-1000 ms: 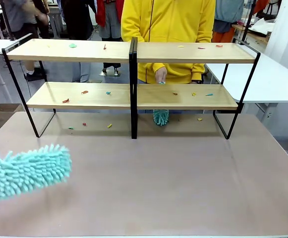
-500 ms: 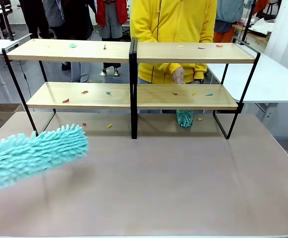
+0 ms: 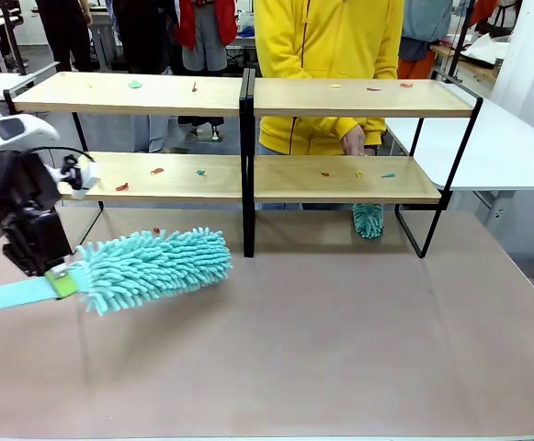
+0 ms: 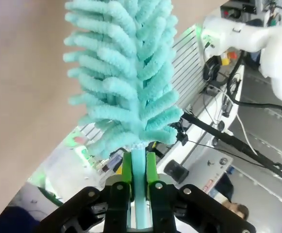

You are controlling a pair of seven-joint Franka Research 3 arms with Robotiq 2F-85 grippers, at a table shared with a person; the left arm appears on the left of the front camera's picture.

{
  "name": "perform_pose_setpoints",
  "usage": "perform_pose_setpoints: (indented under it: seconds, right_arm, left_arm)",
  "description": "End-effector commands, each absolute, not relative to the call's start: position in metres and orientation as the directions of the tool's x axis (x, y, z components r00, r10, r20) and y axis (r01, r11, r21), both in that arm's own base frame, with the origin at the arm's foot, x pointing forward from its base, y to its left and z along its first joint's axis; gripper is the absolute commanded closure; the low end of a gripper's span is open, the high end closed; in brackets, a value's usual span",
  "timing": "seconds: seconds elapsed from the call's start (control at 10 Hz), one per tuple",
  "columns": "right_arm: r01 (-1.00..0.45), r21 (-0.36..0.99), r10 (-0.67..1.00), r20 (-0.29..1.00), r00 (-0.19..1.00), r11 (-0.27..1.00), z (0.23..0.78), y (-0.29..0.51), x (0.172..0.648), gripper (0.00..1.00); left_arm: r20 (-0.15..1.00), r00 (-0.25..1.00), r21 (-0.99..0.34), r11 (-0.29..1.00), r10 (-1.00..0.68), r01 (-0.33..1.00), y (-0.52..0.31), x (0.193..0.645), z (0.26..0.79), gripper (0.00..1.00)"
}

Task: Clean the shelves.
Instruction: Clean a randomly selected level of the Shelf with the Duster.

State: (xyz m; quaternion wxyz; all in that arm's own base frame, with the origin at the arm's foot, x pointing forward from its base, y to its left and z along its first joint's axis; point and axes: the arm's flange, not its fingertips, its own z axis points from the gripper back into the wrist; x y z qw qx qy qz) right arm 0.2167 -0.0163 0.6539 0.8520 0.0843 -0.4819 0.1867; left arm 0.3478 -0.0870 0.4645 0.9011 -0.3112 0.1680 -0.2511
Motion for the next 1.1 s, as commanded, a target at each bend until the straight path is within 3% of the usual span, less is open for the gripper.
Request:
perform_pose_setpoints:
  seconds: [0.0,0.2,0.3,0.6,0.9,1.0]
  right_arm:
    - [-0.410,-0.038,0.243,0.854,0.461,0.911,0.653,-0.017,0.217,0.00]
    - [-0.410,-0.038,0.243,0.854,0.461,0.911,0.653,-0.017,0.217,0.00]
    - [-0.410,-0.038,0.243,0.854,0.461,0.911,0.653,-0.017,0.217,0.00]
    - [-0.410,-0.038,0.243,0.854,0.461,0.911,0.653,-0.017,0.217,0.00]
    - [-0.410,-0.038,0.243,0.854,0.461,0.911,0.653,-0.017,0.217,0.00]
    - [-0.410,-0.038,0.243,0.854,0.461,0.911,0.653,-0.017,0.217,0.00]
  left_arm:
    - [-0.104,0.825,-0.637,0.674,-0.556,0.374,-0.074,0.332,0.471,0.87]
    - [-0.156,0.816,-0.646,0.682,-0.557,0.342,-0.088,0.353,0.461,0.87]
    - [-0.106,0.939,-0.577,0.789,-0.327,0.210,-0.109,0.367,0.456,0.87]
    - [-0.058,0.991,-0.547,0.834,-0.122,0.071,-0.133,0.383,0.424,0.87]
    - [-0.019,0.986,-0.536,0.834,-0.163,0.128,-0.144,0.387,0.415,0.87]
    - [0.041,0.986,-0.530,0.833,-0.163,0.160,-0.150,0.390,0.413,0.95]
